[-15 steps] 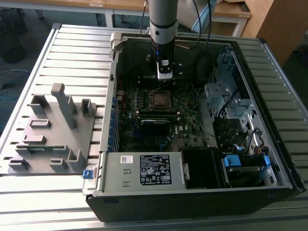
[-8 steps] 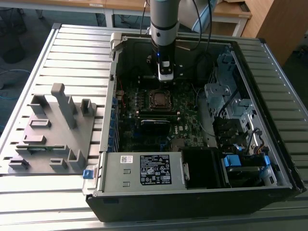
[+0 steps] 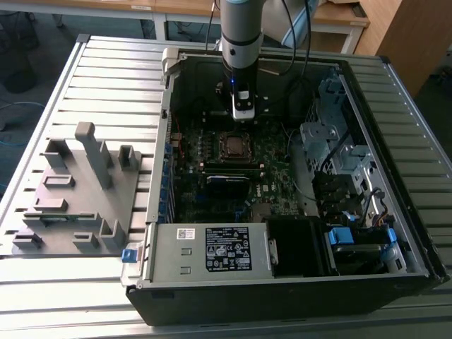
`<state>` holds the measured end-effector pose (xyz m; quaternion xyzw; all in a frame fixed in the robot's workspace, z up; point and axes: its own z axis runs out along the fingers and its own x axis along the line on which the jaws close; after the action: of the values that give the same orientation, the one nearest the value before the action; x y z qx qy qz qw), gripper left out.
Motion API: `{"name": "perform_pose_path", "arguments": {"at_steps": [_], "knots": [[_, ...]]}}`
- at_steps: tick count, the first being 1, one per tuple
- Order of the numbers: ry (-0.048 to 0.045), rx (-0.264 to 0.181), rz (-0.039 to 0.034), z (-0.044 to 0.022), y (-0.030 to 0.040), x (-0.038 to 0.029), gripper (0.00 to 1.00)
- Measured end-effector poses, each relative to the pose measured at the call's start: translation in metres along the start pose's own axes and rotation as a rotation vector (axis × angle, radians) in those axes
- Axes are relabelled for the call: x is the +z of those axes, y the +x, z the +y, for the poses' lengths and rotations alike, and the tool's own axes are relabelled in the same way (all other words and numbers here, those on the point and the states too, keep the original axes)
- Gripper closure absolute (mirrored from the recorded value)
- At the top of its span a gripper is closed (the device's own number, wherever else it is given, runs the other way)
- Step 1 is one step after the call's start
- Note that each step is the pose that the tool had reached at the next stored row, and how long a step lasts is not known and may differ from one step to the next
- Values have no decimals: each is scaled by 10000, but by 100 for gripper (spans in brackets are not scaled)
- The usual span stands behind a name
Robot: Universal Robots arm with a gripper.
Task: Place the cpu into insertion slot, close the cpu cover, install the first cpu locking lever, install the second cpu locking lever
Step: 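Install the first cpu locking lever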
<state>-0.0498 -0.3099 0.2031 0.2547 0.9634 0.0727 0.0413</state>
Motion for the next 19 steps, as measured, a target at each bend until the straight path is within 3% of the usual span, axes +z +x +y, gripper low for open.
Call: {"name": "perform_pose_path", "arguments": {"at_steps": [11,19], "knots": [[118,11,-67,0,-8,33,90],[135,8,-80,4,-13,35,90]]}}
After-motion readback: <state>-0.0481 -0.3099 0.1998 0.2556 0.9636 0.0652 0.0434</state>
